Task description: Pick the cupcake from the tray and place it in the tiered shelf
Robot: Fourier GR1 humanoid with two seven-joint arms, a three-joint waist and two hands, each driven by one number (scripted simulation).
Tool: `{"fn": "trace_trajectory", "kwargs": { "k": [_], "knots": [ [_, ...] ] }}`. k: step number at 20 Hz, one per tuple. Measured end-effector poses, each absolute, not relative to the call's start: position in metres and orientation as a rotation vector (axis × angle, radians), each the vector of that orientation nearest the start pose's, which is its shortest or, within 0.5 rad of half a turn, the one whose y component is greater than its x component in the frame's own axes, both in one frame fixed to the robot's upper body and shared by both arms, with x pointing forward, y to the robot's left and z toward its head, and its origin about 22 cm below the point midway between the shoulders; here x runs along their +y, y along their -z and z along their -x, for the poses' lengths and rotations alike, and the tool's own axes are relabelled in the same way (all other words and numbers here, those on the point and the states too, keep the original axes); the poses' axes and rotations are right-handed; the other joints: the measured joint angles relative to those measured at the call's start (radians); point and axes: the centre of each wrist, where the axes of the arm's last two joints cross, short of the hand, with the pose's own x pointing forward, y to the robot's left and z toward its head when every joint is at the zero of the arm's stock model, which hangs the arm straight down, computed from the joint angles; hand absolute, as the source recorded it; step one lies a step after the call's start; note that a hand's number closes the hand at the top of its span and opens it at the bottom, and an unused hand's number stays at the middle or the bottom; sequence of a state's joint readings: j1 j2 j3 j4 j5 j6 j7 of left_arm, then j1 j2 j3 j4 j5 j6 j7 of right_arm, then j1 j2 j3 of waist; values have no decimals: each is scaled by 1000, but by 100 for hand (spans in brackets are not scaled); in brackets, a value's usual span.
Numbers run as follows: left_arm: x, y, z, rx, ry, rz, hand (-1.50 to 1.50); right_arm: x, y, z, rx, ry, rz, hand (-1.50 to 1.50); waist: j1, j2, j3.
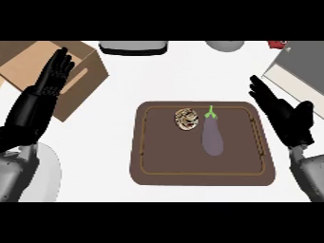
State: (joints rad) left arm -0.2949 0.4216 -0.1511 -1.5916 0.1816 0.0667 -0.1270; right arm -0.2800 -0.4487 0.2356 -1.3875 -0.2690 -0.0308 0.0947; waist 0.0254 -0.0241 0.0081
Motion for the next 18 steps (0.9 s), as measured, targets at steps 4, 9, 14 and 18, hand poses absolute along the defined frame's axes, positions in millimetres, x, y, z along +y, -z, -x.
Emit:
{"fn": "trace_trajectory", "kwargs": {
  "k": [4,9,14,18],
  "knots": [
    [256,-80,-293,-1858,322,-82,0,-254,-49,-304,-1517,-160,158,-150,-21,12,-6],
    [263,-49,-282,-1710,269,-126,0,-250,-55,-306,-1558,250,260,150,-65,15,-1],
    [259,-32,-276,-1628,242,-141,0,-279,-1,-282,-1389,428,769,-150,-79,29,-12],
    [250,-25,-275,-1592,238,-134,0,-242,19,-264,-1422,592,958,-150,-69,23,-10]
  ]
}}
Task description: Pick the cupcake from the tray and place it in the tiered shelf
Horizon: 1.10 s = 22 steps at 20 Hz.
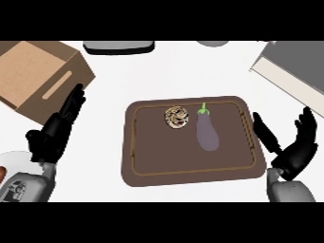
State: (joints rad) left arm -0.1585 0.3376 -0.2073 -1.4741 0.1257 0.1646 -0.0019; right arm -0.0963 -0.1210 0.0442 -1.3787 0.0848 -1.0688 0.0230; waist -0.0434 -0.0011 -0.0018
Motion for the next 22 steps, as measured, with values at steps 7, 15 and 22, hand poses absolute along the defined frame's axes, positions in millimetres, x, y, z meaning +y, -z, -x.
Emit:
{"fn": "trace_trajectory", "kwargs": {
  "k": [7,15,22],
  "knots": [
    [229,-19,-278,-1575,252,-116,0,-171,17,-234,-1509,544,895,-150,30,-1,0],
    [231,-19,-282,-1573,261,-127,0,-151,15,-237,-1411,328,847,-150,37,-2,-5],
    [227,-14,-282,-1563,262,-124,0,-139,-4,-258,-1220,46,801,-150,41,-4,-8]
  ]
}}
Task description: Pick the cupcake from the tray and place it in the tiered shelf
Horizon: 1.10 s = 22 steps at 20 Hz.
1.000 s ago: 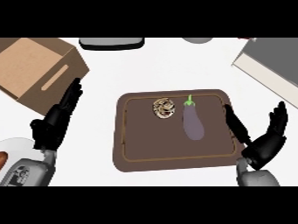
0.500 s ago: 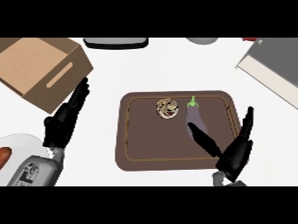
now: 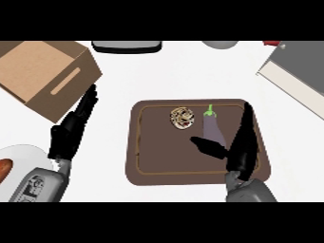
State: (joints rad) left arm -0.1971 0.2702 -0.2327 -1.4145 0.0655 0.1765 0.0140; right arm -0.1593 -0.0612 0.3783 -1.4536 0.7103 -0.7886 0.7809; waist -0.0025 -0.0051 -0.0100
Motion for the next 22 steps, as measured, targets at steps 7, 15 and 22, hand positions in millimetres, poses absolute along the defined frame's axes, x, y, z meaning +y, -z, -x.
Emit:
{"fn": "trace_trajectory", "kwargs": {
  "k": [7,15,22],
  "knots": [
    [226,-10,-280,-1563,271,-115,0,-108,-53,-284,-1050,-203,845,-150,1,-5,2],
    [220,-16,-281,-1569,263,-101,0,-78,-102,-302,-1062,-298,891,-150,9,-3,6],
    [226,-15,-283,-1571,266,-104,0,-72,-112,-313,-1062,-343,937,-150,10,-2,7]
  ]
}}
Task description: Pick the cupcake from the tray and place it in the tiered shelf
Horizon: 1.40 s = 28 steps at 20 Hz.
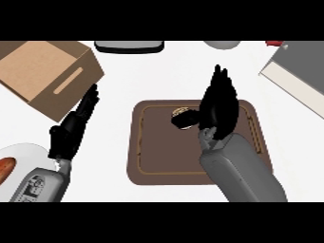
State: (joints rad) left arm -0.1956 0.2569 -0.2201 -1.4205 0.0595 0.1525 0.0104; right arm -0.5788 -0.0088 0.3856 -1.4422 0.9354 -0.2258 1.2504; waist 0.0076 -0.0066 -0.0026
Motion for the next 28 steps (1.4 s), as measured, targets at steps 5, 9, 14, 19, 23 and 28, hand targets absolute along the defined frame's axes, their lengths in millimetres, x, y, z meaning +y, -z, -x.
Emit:
{"fn": "trace_trajectory", "kwargs": {
  "k": [5,9,14,19,23,28],
  "knots": [
    [222,-16,-284,-1570,263,-102,0,-72,-114,-321,-1048,-350,947,-150,3,1,0],
    [221,-13,-284,-1569,269,-100,0,-70,-113,-324,-1038,-360,947,-150,4,1,0],
    [219,-15,-289,-1577,273,-102,0,-70,-104,-329,-1006,-372,951,-150,6,3,1],
    [220,-13,-289,-1576,268,-98,0,-69,-99,-334,-975,-386,953,-150,10,3,1],
    [221,-13,-288,-1572,271,-97,0,-69,-90,-332,-951,-402,949,-150,6,2,1],
    [215,-11,-288,-1569,273,-94,0,-68,-80,-335,-916,-423,952,-150,9,3,1]
  ]
}}
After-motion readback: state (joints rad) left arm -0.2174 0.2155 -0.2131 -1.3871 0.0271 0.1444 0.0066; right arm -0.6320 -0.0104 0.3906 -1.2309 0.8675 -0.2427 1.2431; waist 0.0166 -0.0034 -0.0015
